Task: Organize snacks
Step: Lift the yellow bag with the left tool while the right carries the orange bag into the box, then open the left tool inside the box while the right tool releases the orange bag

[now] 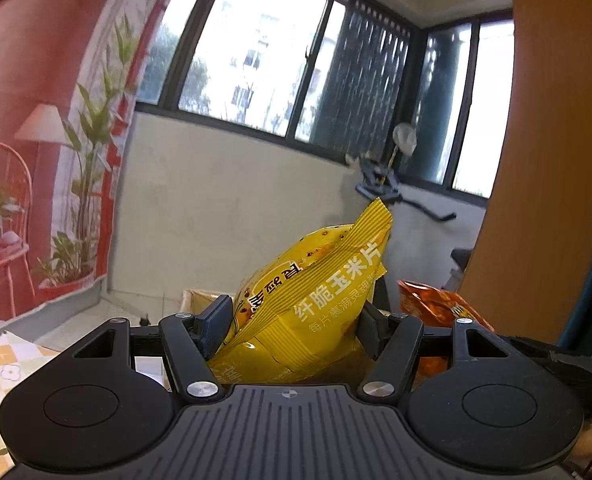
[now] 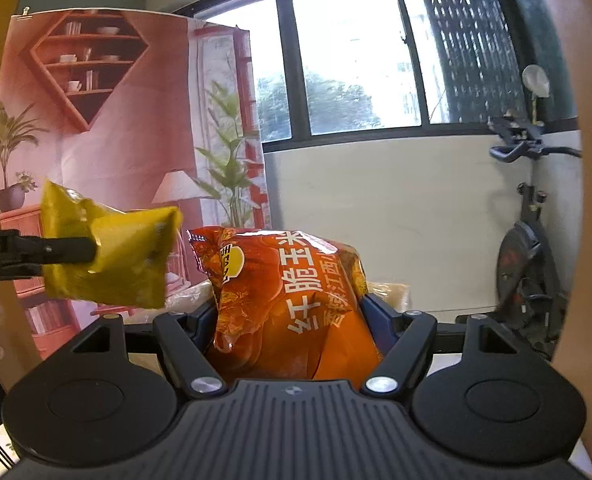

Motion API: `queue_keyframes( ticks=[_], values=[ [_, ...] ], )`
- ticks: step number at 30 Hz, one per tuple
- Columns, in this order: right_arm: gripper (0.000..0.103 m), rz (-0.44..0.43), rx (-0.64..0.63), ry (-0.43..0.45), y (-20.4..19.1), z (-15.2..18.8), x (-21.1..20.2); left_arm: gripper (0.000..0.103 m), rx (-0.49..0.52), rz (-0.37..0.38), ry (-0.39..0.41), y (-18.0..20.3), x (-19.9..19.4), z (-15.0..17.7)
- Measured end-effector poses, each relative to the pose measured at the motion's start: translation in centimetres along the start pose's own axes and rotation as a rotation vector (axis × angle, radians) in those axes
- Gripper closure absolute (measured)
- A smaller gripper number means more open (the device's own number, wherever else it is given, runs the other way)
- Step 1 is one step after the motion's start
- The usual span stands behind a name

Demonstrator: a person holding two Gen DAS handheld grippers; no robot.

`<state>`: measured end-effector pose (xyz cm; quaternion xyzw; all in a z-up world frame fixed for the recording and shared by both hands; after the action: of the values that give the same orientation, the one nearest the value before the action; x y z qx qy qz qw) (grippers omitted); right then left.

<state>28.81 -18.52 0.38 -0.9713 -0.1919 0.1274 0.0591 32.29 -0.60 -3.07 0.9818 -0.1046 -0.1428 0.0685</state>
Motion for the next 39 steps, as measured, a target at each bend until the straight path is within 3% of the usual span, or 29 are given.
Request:
queue_keyframes(
  ticks=[8, 12, 17, 23, 29, 39],
  values=[
    [0.029, 0.029, 0.083, -0.081, 2.7, 0.8, 5.3, 0.035, 0.028, -0.04, -0.126, 0.5, 5.0, 1.5],
    [0.029, 0.026, 0.036, -0.112, 2.1, 1.2, 6.7, 0.035, 0.082, -0.065, -0.181, 0.7, 6.2, 2.8],
    [0.028, 0.018, 0.026, -0.15, 2.0, 1.7, 8.1, 0.035, 0.056, -0.064, -0.243, -0.1, 6.8, 3.5],
    [0.027, -0.026, 0.113, -0.161, 2.3, 2.0, 8.7, 0.035, 0.062, -0.07, -0.271, -0.6, 6.5, 3.6],
    [0.025, 0.017, 0.162, -0.208, 3.3, 3.3, 8.9, 0.032, 0.088, -0.064, -0.271, -0.2, 6.2, 3.3],
    [0.024, 0.06, 0.168, -0.171, 3.6, 3.2, 6.6, 0.03, 0.099, -0.078, -0.253, -0.4, 5.1, 2.5]
  ],
)
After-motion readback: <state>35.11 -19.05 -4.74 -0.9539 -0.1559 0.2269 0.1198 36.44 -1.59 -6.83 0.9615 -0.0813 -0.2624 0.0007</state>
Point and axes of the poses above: each gripper's, at about its wrist camera, not at the fingertips, and x roughly the way its jaws point, y to its right, z to its underside, the point moved 9 cm from there along x, roughly the way its jaws point, and after that the axes turned 13 degrees about -z, right-handed, at the moved point
